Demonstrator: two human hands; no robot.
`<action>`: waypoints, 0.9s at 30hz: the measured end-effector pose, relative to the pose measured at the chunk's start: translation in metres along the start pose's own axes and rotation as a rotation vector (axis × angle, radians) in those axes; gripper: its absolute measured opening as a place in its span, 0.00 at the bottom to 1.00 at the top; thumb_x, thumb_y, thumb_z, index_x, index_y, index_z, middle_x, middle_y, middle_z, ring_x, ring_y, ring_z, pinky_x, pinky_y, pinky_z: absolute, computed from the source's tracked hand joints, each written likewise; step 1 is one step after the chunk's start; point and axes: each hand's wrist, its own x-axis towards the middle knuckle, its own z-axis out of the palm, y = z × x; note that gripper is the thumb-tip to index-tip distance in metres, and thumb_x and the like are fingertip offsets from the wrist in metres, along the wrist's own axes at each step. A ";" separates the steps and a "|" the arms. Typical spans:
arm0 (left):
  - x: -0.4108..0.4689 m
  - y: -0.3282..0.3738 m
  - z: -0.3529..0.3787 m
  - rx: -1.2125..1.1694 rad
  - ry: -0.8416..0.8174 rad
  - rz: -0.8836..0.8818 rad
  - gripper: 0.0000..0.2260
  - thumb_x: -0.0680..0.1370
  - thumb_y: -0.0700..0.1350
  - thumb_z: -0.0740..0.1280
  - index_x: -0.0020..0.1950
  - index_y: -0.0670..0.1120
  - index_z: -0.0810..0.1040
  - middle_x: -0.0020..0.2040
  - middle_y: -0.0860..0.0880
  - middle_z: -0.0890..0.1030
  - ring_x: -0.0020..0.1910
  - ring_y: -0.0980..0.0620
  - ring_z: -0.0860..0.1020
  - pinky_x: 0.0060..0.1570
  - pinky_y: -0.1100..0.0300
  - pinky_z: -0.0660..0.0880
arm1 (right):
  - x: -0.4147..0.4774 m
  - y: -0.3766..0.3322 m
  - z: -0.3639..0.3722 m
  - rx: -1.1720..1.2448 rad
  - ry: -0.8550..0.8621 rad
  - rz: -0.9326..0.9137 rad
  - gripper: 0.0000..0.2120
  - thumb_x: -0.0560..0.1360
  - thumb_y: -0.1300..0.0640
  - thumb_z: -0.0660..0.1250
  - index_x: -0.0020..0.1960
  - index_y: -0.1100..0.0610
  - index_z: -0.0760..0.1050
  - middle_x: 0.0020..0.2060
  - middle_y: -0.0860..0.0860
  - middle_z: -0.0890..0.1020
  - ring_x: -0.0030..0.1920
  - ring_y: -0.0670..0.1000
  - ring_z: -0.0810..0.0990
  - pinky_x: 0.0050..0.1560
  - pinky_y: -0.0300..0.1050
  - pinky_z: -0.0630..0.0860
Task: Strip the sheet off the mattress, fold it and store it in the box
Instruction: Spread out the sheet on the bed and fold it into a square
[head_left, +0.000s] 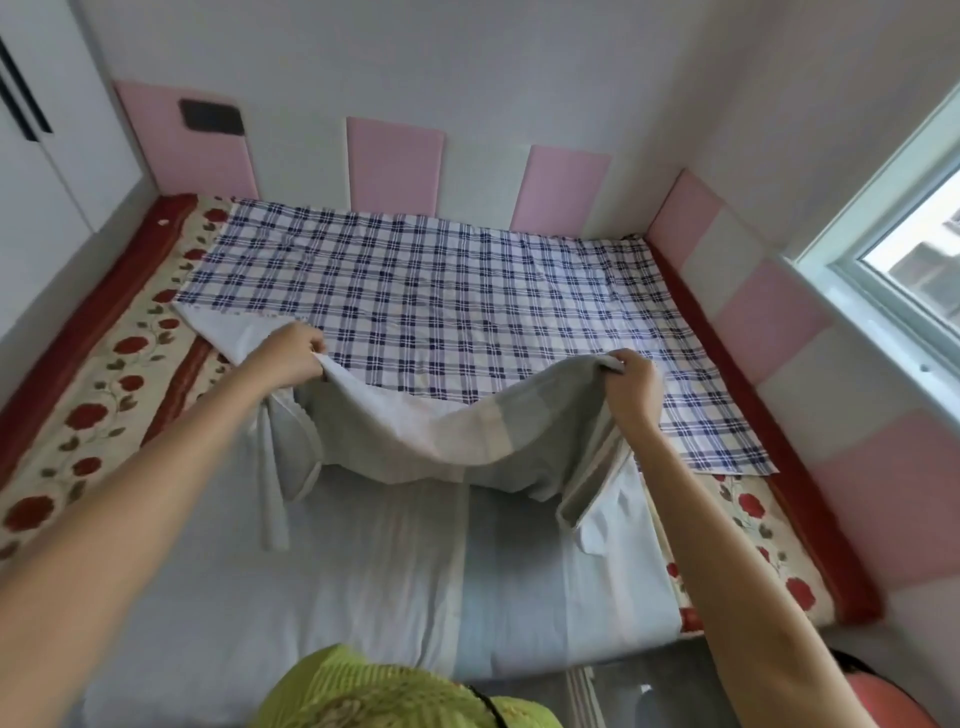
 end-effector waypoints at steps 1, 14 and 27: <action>-0.003 0.012 -0.004 -0.036 -0.116 0.042 0.06 0.72 0.36 0.68 0.41 0.46 0.75 0.49 0.42 0.79 0.43 0.48 0.75 0.40 0.58 0.69 | 0.000 -0.009 -0.001 0.033 -0.030 -0.038 0.11 0.74 0.65 0.61 0.47 0.54 0.80 0.38 0.51 0.81 0.38 0.52 0.79 0.34 0.44 0.74; -0.067 0.148 0.062 -0.357 -0.051 0.347 0.05 0.69 0.40 0.73 0.36 0.49 0.78 0.34 0.46 0.80 0.33 0.52 0.75 0.38 0.54 0.71 | -0.068 -0.089 -0.002 0.060 -0.394 -0.542 0.07 0.70 0.60 0.69 0.47 0.51 0.79 0.36 0.51 0.82 0.36 0.50 0.78 0.32 0.43 0.71; -0.055 0.133 0.065 -0.501 0.220 0.386 0.10 0.72 0.37 0.70 0.31 0.43 0.76 0.24 0.48 0.70 0.23 0.57 0.64 0.23 0.68 0.60 | -0.065 0.032 0.020 -0.074 -0.235 -0.033 0.07 0.71 0.67 0.59 0.41 0.58 0.73 0.39 0.50 0.76 0.39 0.56 0.76 0.33 0.44 0.68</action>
